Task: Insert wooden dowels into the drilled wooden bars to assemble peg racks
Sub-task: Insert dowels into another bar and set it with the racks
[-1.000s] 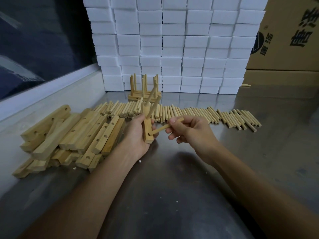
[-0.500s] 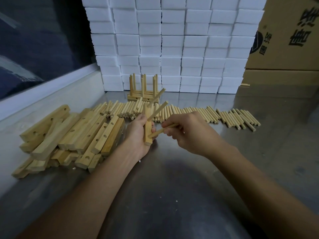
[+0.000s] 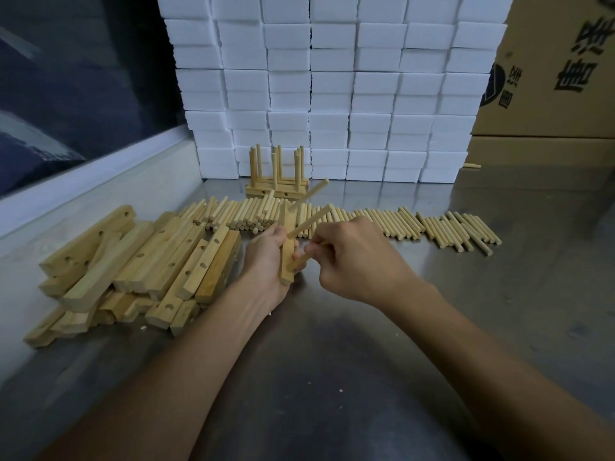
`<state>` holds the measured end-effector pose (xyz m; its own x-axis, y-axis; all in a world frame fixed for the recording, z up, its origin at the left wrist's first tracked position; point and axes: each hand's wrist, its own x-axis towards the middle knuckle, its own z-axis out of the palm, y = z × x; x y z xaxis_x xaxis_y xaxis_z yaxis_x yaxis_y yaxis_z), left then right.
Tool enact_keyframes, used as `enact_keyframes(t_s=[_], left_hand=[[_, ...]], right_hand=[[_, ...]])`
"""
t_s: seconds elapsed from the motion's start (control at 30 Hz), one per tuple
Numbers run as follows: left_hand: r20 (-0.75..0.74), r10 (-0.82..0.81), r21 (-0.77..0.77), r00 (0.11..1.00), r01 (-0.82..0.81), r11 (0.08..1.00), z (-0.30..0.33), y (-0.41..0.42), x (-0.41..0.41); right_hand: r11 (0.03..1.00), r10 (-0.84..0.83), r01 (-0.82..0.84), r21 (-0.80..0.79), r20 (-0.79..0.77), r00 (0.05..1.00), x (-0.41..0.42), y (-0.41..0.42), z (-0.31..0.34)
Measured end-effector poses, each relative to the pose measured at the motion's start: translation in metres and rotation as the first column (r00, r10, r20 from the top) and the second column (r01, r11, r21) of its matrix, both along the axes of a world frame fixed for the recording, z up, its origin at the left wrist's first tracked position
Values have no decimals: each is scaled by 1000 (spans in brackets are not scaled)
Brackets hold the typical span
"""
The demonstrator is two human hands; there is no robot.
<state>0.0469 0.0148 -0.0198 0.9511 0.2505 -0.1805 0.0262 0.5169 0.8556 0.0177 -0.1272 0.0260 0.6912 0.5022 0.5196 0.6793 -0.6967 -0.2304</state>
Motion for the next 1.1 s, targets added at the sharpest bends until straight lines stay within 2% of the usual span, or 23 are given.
enact_keyframes(t_s=[0.1, 0.27, 0.37, 0.47, 0.6, 0.67, 0.73, 0.77, 0.83, 0.93, 1.1], left_hand=[[-2, 1, 8, 1000, -1, 1000, 0, 1, -1], [-7, -16, -20, 1000, 16, 1000, 1, 2, -1], [-7, -26, -6, 1000, 26, 1000, 3, -1, -3], [-14, -32, -26, 999, 32, 999, 3, 0, -2], [-20, -2, -1, 1000, 2, 1000, 2, 2, 1], [-21, 6, 20, 1000, -5, 1000, 3, 0, 0], [-32, 12, 34, 999, -10, 999, 3, 1, -2], [-38, 14, 29, 999, -13, 999, 3, 2, -1], [-50, 19, -3, 999, -19, 1000, 3, 3, -1], [-40, -22, -25, 999, 21, 999, 3, 4, -2], [-32, -99, -6, 995, 98, 995, 3, 5, -2]], right_hand=[[1000, -22, 22, -11, -4, 1000, -2, 0, 1], [979, 96, -76, -189, 97, 991, -3, -8, 3], [942, 140, -60, -330, 226, 964, -2, -6, 5], [892, 157, -33, -450, 240, 958, -5, 5, 7], [887, 11, 48, -460, 124, 992, -3, 18, 14], [924, -100, 75, -375, -48, 994, 3, 23, 14], [946, -128, 70, -315, -169, 977, 10, 24, 13], [942, -109, 49, -333, -162, 981, 11, 24, 14], [900, 6, -22, -435, -38, 999, 8, 22, 16], [791, 217, -100, -603, 123, 968, 9, 10, 17], [747, 300, -86, -660, 218, 929, 11, -2, 9]])
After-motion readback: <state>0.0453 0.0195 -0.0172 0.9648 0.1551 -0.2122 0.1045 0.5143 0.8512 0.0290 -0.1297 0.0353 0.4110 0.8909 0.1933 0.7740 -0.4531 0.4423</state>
